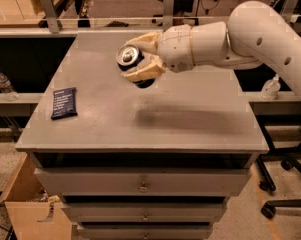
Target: Place pepsi can upright
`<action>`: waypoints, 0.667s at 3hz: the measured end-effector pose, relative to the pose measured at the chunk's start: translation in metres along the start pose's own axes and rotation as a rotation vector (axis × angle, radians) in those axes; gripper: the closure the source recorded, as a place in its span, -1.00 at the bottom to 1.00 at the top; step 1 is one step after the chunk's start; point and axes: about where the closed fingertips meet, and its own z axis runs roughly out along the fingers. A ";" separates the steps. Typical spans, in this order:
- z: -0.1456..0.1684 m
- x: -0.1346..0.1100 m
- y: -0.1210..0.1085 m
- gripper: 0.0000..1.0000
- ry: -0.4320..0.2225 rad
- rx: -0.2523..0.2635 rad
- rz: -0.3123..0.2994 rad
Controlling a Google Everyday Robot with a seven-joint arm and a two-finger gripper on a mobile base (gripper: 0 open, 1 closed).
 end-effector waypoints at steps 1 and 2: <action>0.002 0.004 0.002 1.00 -0.028 0.030 0.102; 0.004 0.017 0.012 1.00 -0.070 0.067 0.208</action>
Offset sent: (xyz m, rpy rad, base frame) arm -0.0045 -0.0105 -0.0435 0.2395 0.2669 -0.1479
